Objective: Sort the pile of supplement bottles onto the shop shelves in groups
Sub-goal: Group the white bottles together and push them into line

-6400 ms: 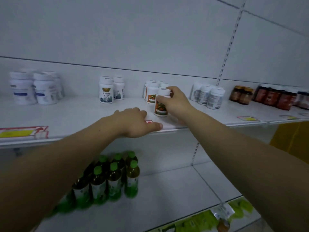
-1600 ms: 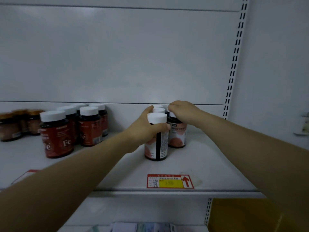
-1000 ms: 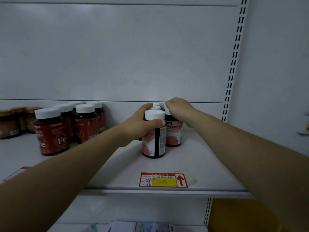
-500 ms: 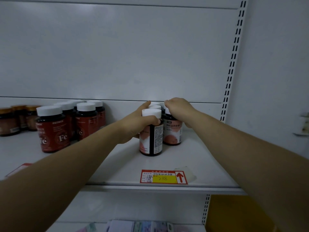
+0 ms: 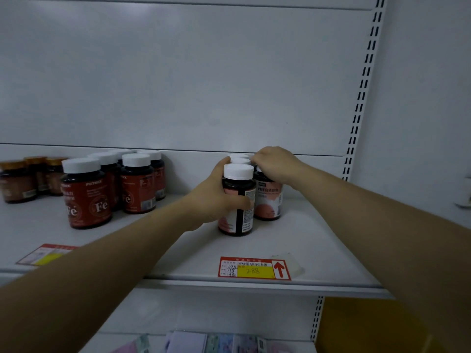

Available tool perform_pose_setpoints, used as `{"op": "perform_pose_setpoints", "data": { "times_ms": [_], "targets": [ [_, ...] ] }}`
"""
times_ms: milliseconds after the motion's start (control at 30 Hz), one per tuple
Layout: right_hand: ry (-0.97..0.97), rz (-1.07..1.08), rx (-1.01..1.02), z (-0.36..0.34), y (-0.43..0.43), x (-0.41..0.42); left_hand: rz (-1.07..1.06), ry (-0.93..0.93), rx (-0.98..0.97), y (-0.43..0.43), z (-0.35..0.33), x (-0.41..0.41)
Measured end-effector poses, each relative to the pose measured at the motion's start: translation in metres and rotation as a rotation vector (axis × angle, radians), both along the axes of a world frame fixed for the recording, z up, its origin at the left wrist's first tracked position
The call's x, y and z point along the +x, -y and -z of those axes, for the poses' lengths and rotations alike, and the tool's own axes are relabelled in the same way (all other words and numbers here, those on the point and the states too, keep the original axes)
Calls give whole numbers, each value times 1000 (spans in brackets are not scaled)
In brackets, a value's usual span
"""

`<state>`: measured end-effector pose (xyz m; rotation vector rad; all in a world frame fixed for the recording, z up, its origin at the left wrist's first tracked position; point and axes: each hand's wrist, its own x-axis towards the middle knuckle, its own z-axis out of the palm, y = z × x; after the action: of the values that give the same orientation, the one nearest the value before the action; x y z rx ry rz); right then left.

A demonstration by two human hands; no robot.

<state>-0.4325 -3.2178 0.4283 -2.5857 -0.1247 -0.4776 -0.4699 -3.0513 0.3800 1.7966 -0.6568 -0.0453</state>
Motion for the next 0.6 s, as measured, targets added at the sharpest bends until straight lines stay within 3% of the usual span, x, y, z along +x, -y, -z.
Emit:
{"op": "perform_pose_setpoints", "data": {
  "times_ms": [367, 600],
  "targets": [
    [9, 11, -18, 2, 0, -7, 17, 37, 29, -7, 2, 0],
    [-27, -54, 150, 0, 0, -9, -17, 45, 16, -2, 9, -2]
  ]
}}
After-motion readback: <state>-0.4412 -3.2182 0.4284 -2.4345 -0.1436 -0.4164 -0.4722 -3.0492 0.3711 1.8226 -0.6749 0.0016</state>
